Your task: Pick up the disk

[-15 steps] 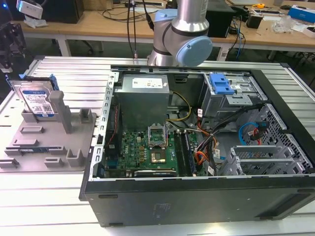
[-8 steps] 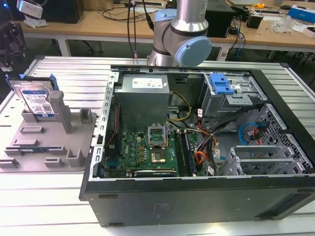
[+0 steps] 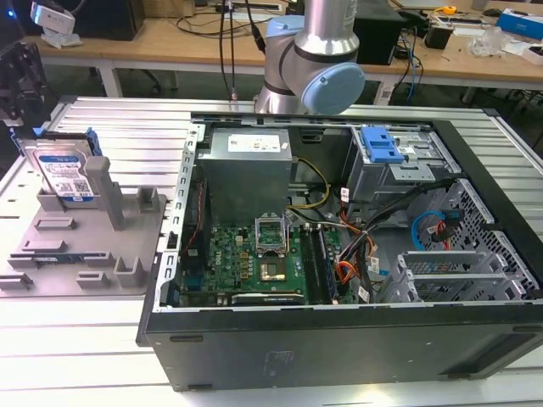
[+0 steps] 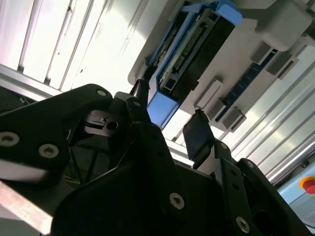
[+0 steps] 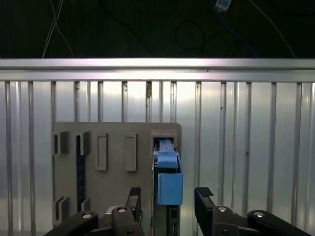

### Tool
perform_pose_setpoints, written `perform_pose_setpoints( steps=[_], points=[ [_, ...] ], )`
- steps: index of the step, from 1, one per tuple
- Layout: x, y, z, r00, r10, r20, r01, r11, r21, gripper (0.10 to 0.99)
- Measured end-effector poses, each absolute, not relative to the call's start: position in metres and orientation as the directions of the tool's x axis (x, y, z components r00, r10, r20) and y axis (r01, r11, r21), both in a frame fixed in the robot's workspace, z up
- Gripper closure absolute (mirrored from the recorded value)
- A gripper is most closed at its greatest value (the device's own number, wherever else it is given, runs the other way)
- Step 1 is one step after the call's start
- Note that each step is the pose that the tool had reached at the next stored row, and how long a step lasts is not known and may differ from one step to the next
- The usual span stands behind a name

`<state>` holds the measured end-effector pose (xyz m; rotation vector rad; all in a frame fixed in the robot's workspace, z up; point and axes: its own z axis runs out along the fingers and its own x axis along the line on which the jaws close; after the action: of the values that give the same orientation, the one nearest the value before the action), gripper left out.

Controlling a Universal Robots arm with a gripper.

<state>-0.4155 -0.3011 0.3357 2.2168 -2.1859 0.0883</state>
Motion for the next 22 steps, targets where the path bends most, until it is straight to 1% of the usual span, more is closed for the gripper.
perform_pose_setpoints(
  steps=[22],
  points=[
    [-0.419, -0.302, 0.32, 0.013, -0.998, 0.059, -1.0, -0.015, -0.021, 0.529]
  ],
)
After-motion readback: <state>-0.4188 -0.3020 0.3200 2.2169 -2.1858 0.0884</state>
